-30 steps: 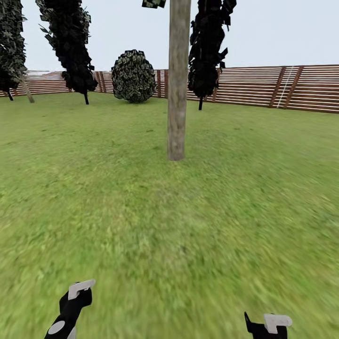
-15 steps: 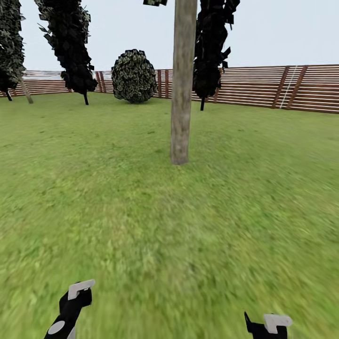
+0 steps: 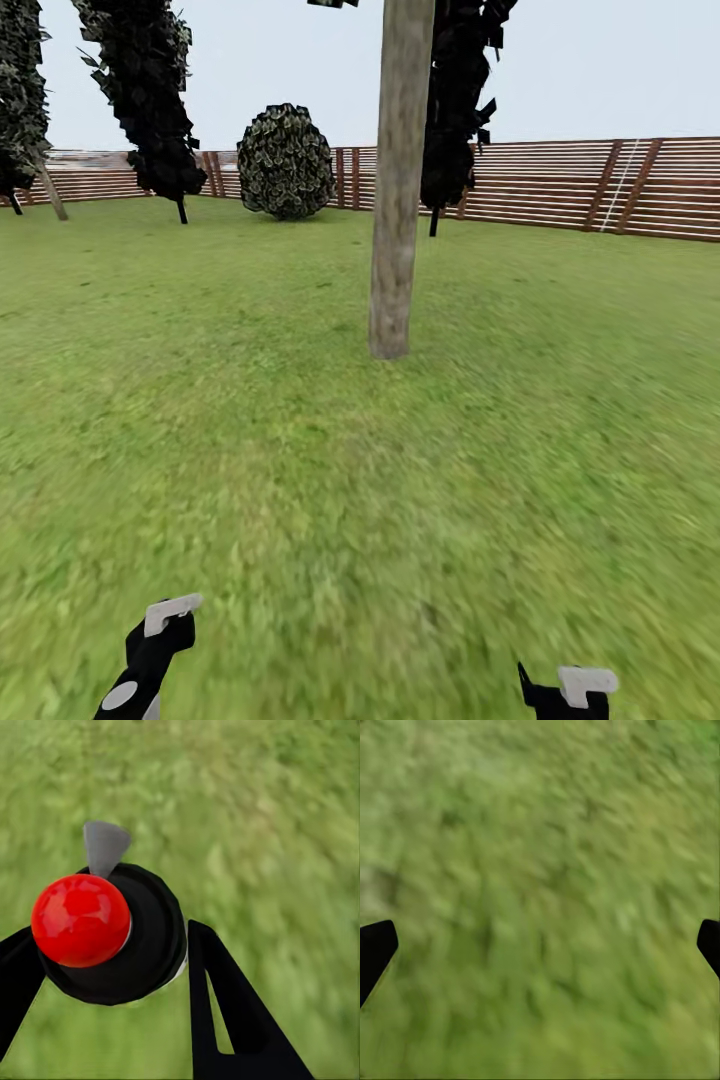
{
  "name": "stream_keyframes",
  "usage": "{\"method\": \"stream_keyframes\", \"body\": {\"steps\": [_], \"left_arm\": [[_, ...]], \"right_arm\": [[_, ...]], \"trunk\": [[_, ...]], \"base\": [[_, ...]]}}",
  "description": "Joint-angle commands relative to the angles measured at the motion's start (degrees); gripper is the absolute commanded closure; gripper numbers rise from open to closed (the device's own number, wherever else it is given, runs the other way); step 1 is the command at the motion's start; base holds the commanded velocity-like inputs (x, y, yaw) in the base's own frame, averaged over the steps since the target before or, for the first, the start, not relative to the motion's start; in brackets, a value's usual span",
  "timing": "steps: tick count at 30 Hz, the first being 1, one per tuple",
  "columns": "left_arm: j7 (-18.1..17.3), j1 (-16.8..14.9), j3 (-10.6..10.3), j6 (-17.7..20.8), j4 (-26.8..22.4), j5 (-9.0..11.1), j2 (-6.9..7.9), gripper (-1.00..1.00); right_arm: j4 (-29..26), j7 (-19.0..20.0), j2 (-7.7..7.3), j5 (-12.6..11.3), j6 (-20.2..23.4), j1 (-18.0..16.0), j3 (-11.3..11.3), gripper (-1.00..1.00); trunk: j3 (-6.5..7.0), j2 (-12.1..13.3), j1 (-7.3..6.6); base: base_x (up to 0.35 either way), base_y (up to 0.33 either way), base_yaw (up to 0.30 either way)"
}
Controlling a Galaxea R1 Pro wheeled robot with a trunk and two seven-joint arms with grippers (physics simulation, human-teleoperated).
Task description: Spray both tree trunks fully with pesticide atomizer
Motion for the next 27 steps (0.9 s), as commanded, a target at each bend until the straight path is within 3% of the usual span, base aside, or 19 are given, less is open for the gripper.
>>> {"method": "stream_keyframes", "body": {"steps": [1,7,27], "left_arm": [[-0.02,0.00,0.00,0.00,0.00,-0.01,0.01,1.00],[-0.02,0.00,0.00,0.00,-0.01,0.00,0.02,1.00],[-0.02,0.00,0.00,0.00,-0.01,-0.01,-0.01,1.00]], "right_arm": [[0.00,0.00,0.00,0.00,0.00,0.00,0.00,-1.00],[0.00,0.00,0.00,0.01,0.00,0.00,-0.01,-1.00],[0.00,0.00,0.00,0.01,0.00,0.00,0.01,-1.00]], "trunk": [[0.00,0.00,0.00],[0.04,0.00,0.00],[0.70,0.00,0.00]], "base": [[0.338,0.136,0.000],[0.338,0.137,-0.083],[0.338,0.137,-0.241]]}}
